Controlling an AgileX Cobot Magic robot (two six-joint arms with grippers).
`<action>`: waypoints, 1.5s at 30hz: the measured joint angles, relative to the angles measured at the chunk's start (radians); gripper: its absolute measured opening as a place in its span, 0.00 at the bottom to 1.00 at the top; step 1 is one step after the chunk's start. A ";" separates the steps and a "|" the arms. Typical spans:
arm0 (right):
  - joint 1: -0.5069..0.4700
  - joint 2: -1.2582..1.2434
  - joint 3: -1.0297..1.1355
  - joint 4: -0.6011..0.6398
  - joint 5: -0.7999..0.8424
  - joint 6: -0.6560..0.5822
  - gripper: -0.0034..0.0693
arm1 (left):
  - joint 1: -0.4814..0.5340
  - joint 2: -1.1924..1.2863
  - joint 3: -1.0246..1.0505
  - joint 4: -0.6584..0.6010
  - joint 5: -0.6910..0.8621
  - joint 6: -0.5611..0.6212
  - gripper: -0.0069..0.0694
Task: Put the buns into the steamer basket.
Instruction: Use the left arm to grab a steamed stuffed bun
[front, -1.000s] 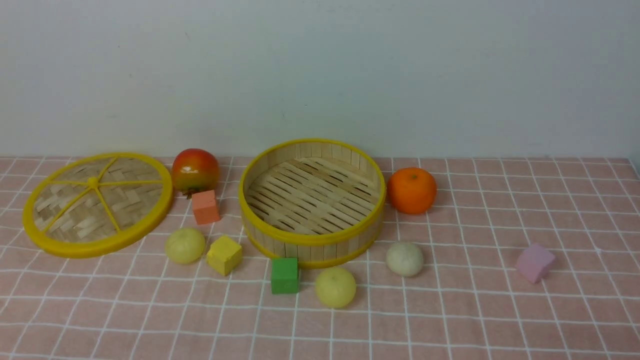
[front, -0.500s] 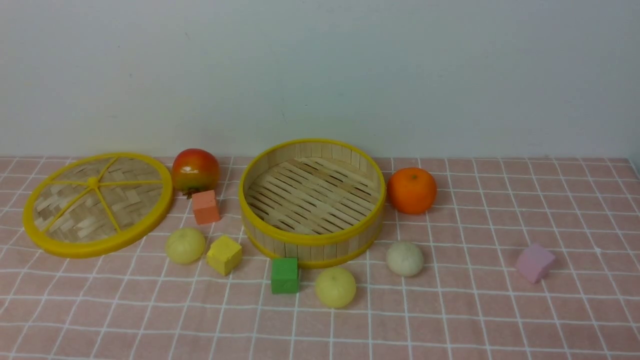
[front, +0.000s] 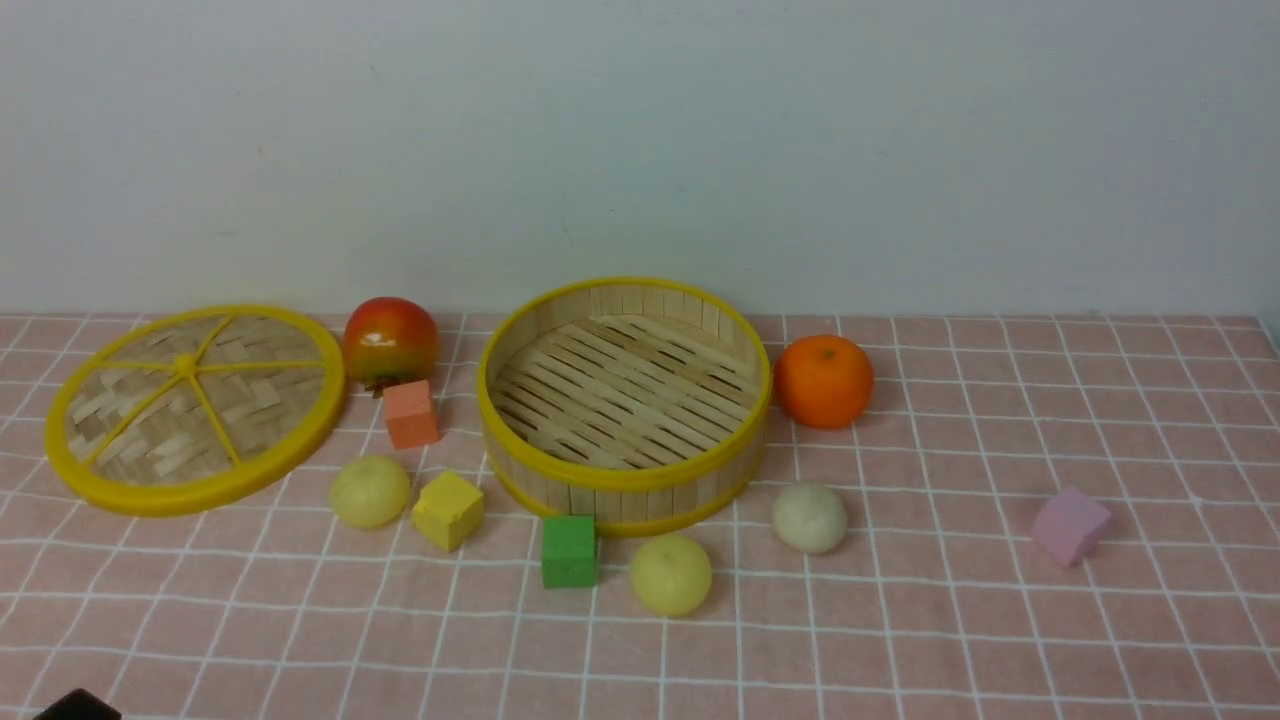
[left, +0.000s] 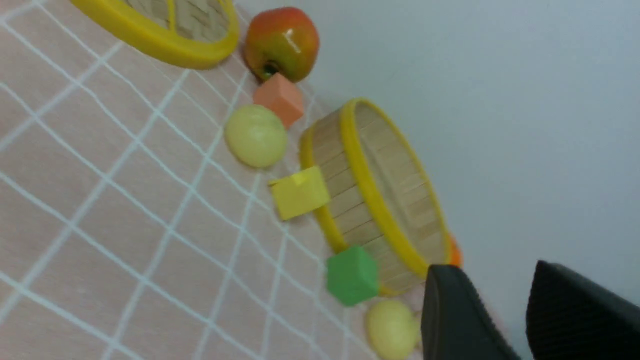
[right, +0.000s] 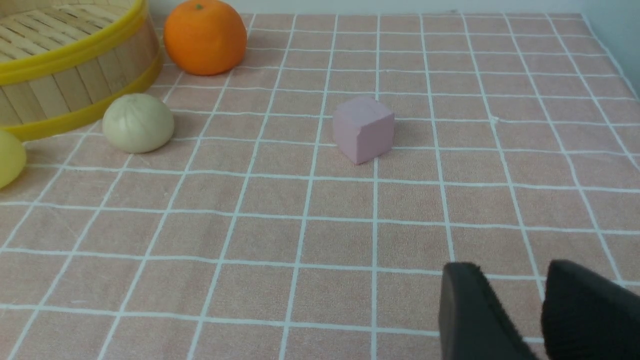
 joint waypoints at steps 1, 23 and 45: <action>0.000 0.000 0.000 0.000 0.000 0.000 0.38 | 0.000 0.000 0.000 -0.038 -0.036 0.002 0.40; 0.000 0.000 0.000 0.000 0.000 0.000 0.38 | 0.000 0.608 -0.591 0.032 0.522 0.406 0.08; 0.000 0.000 0.000 0.000 0.000 0.000 0.38 | -0.178 1.684 -1.324 0.551 0.742 0.343 0.07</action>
